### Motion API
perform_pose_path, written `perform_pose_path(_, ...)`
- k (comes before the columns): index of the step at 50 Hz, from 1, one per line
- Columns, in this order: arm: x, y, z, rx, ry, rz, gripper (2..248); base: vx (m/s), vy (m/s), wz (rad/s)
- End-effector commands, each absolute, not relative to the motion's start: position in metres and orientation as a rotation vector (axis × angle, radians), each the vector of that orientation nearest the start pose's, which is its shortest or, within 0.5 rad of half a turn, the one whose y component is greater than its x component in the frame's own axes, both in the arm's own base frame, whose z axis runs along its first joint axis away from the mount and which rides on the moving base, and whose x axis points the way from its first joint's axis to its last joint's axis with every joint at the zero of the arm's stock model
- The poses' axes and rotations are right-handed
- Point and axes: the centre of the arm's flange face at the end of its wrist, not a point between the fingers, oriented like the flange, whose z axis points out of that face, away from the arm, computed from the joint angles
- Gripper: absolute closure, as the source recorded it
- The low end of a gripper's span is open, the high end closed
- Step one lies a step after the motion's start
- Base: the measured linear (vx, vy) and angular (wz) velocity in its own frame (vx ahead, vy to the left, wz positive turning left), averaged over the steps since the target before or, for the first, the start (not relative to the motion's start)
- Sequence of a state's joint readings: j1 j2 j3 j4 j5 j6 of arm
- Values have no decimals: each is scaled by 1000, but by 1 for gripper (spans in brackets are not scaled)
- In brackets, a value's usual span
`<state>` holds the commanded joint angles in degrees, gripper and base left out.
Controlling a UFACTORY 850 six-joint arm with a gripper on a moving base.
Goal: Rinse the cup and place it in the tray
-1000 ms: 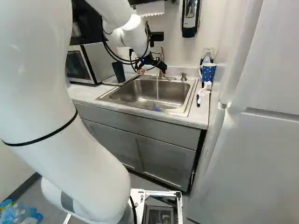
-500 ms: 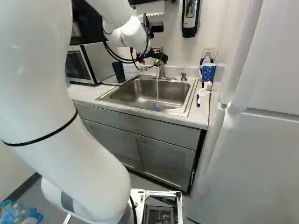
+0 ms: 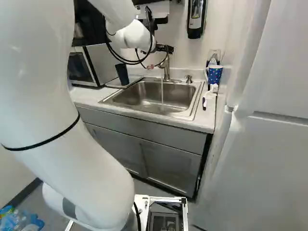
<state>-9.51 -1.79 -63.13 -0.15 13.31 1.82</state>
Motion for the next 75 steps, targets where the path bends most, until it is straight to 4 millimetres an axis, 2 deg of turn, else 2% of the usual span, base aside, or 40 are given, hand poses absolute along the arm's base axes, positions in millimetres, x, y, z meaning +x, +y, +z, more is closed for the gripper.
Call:
perform_pose_path(13,548,-90,657,-2551,245,-1954,3,0,0,0)
perform_pose_path(51,626,-88,665,-2397,203,-2133,3,0,0,0)
perform_pose_path(75,657,-68,663,-2366,157,-2135,3,0,0,0)
